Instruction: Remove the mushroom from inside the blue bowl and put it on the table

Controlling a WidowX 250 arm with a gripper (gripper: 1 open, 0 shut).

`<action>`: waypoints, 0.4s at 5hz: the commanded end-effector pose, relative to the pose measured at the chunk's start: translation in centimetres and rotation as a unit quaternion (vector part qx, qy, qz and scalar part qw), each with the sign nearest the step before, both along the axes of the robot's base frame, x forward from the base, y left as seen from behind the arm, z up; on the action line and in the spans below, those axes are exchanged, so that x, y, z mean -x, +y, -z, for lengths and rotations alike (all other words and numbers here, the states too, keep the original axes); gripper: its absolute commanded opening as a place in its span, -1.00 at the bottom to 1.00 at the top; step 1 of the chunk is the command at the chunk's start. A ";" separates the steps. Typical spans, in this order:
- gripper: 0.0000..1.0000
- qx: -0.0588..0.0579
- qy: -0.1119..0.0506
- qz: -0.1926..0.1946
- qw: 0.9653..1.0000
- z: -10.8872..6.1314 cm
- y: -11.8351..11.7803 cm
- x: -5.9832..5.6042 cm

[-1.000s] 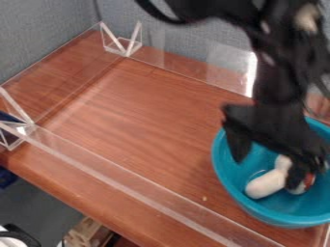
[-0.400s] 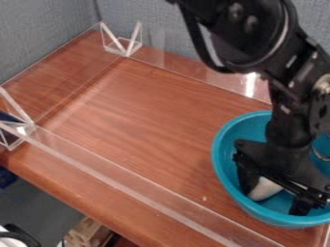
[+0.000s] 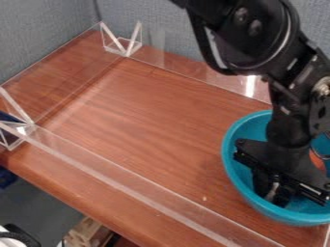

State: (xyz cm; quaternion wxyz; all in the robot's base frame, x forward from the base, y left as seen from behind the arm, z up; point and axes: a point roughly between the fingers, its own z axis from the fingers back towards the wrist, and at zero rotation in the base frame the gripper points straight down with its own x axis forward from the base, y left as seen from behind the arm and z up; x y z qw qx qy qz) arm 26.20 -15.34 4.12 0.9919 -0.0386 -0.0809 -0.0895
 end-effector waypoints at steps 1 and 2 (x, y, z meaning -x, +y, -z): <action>-1.00 0.006 -0.017 -0.004 1.000 -1.2 0.1 -0.6; -1.00 0.003 -0.016 -0.005 1.000 -1.5 0.5 -0.5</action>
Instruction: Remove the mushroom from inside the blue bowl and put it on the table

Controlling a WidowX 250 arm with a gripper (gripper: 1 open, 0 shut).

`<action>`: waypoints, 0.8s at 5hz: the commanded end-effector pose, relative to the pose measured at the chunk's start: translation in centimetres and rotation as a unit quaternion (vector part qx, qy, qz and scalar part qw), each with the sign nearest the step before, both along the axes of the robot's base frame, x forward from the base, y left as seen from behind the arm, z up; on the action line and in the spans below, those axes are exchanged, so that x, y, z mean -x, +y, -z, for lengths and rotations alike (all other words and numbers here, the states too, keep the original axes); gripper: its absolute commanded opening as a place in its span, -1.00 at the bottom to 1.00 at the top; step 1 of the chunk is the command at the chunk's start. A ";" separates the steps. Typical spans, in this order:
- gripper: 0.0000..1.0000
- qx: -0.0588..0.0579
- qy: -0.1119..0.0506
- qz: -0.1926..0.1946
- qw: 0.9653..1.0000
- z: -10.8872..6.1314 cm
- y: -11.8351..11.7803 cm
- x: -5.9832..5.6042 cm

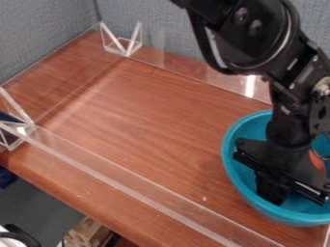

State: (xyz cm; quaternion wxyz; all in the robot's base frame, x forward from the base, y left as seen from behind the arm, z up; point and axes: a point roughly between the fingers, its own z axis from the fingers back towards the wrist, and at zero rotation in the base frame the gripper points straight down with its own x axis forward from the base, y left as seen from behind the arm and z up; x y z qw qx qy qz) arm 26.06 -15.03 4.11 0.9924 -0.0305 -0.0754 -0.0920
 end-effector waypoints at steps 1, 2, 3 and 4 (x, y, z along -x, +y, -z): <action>-1.00 0.009 -0.021 -0.009 1.000 -1.9 0.6 -0.4; -1.00 0.006 -0.021 -0.012 1.000 -2.3 1.0 -0.3; -1.00 0.004 -0.023 -0.015 1.000 -2.9 1.4 -0.1; -1.00 0.004 -0.028 -0.018 0.999 -3.7 1.8 0.1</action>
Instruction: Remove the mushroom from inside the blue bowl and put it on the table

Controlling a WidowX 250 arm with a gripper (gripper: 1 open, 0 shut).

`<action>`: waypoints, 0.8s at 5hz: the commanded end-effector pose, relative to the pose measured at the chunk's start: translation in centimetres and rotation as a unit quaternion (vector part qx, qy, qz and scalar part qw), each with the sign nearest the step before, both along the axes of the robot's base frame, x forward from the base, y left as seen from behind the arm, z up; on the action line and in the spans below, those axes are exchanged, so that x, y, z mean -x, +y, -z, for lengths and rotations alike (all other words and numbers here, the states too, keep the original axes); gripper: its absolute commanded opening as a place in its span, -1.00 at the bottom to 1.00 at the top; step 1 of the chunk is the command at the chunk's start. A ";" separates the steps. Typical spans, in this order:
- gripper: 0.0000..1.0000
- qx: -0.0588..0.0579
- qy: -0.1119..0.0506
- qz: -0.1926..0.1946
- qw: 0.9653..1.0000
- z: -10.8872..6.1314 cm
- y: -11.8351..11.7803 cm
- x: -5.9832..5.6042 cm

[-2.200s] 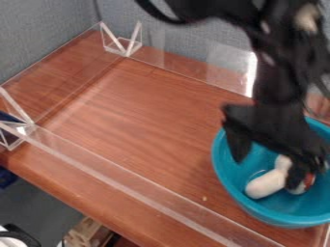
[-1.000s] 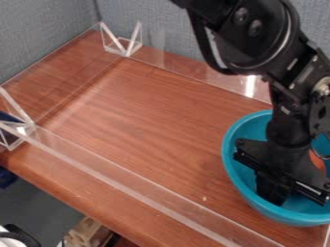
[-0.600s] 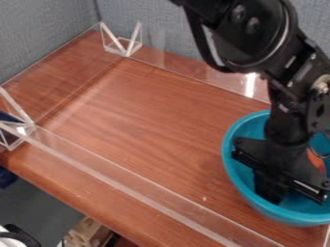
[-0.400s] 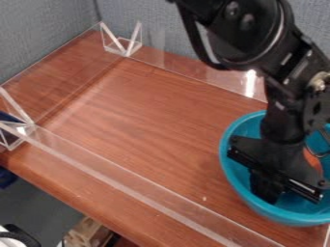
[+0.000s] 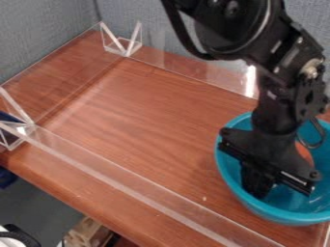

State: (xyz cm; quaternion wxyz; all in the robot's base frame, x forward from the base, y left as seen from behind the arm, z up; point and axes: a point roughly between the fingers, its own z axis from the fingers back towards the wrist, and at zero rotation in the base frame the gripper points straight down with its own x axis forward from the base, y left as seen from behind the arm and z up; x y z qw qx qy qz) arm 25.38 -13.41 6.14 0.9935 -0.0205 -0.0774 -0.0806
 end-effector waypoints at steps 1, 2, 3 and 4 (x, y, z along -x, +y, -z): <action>-1.00 0.013 -0.034 -0.011 0.999 -2.8 0.7 -0.4; -1.00 0.011 -0.052 -0.030 0.998 -5.1 2.2 -0.3; -1.00 0.008 -0.070 -0.068 0.995 -7.8 5.6 0.0; -1.00 0.005 -0.076 -0.117 0.990 -9.5 10.4 0.4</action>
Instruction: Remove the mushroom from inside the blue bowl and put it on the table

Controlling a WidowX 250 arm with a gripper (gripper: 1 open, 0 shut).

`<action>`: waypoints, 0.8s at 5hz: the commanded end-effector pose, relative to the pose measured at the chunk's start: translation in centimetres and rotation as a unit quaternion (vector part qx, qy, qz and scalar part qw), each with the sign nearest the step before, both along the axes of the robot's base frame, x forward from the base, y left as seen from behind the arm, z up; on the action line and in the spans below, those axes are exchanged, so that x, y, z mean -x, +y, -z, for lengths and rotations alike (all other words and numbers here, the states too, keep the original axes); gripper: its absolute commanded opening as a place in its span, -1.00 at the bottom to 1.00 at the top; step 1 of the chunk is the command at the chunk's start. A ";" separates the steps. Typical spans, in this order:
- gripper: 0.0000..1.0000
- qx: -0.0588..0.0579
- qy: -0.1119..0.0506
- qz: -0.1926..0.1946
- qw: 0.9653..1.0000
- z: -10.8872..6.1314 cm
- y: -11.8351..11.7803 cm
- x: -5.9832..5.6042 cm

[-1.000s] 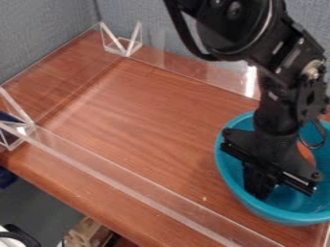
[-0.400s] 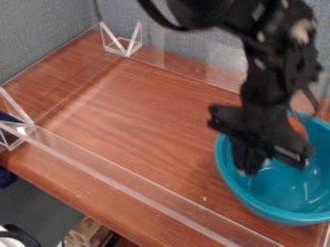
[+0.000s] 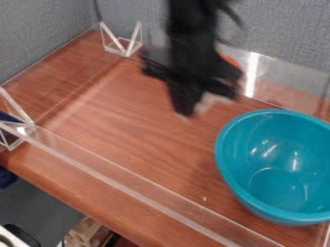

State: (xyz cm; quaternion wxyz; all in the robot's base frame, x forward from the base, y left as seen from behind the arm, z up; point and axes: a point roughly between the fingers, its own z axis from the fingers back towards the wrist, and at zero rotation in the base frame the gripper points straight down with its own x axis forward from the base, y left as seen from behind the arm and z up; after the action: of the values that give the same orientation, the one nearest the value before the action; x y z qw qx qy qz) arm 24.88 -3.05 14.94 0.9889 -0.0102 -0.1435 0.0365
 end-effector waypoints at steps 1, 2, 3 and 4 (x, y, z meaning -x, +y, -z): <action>-1.00 -0.006 -0.003 -0.015 1.000 0.0 3.1 0.6; -1.00 -0.010 0.011 -0.017 1.000 1.4 4.0 0.7; 1.00 -0.012 0.024 -0.004 1.000 2.8 3.3 0.8; -1.00 -0.014 0.029 0.015 0.999 3.8 2.1 1.1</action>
State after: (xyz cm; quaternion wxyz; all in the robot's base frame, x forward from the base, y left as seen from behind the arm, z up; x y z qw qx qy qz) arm 23.52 -0.80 10.64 0.9944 0.0027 -0.1031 0.0228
